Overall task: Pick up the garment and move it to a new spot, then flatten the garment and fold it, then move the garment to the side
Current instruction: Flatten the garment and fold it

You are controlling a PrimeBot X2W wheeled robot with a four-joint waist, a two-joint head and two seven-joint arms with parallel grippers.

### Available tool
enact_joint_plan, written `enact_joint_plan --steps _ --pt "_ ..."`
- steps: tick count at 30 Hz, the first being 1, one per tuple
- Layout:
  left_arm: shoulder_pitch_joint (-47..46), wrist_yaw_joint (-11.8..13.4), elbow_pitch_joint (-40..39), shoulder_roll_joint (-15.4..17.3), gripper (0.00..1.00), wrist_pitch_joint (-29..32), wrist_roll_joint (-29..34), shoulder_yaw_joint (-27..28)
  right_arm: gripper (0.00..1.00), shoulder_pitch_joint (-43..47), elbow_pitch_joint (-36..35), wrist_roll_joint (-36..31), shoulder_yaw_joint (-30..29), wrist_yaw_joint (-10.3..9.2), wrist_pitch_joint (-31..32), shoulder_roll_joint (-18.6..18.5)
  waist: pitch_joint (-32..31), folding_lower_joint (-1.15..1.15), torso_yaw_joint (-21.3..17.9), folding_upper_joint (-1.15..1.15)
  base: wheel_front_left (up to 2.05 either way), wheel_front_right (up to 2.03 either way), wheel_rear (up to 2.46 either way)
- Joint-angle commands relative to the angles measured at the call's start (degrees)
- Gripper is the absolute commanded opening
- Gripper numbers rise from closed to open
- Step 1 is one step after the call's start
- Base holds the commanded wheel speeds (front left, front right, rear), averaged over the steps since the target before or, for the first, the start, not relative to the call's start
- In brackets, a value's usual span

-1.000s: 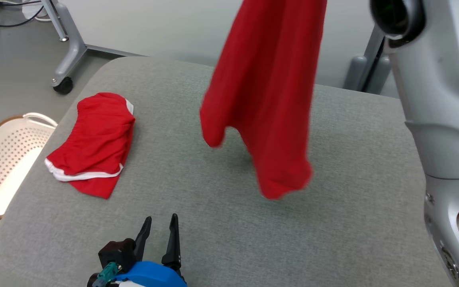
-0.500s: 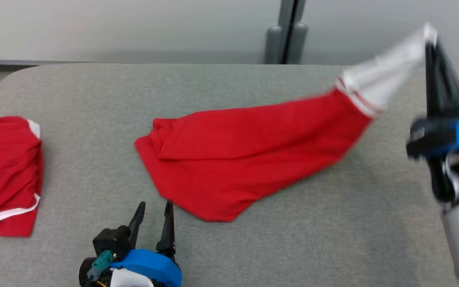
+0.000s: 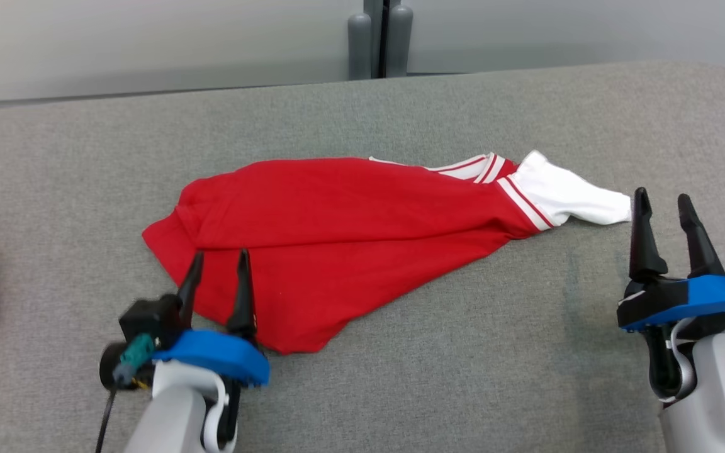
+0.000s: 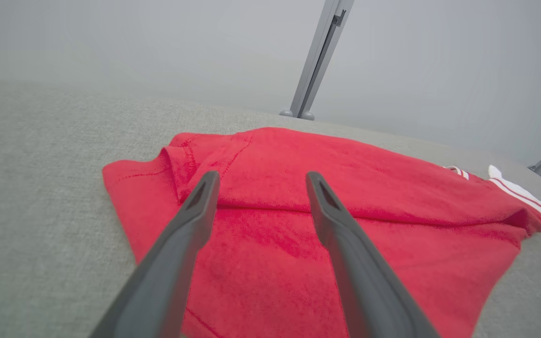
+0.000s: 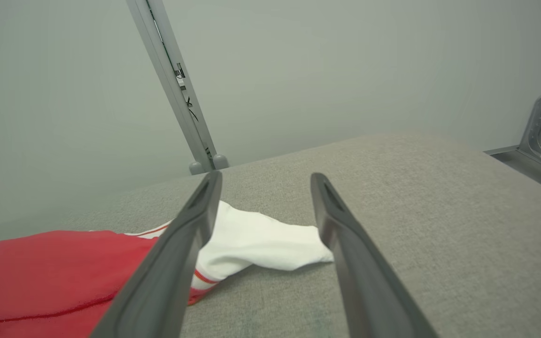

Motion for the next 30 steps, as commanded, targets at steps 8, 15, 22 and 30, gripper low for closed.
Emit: enact_joint_plan --steps 8,15,22,30 --pt "-15.0 -0.9 8.7 0.0 1.00 -0.2 2.0 2.1 1.00 -0.3 -2.1 -0.7 3.3 0.03 -0.3 2.6 4.2 0.00 -1.4 0.00 0.00 0.00 0.00" --pt "-27.4 -0.6 22.9 1.6 1.00 1.7 2.7 2.3 1.00 -1.8 -2.3 -0.2 6.5 0.03 -0.3 3.5 7.8 0.00 -3.2 0.00 0.00 0.00 0.00" --pt "-34.1 -1.3 33.3 2.5 1.00 5.0 1.6 2.4 1.00 -2.6 -2.5 0.1 8.3 0.02 -0.3 3.8 10.0 0.00 -4.3 0.00 0.00 0.00 0.00" --pt "-35.2 -2.2 39.6 1.5 1.00 4.5 1.0 1.2 1.00 -2.4 -2.2 -0.3 8.1 0.03 -0.3 4.0 10.0 0.00 -3.6 0.00 0.00 0.00 0.00"
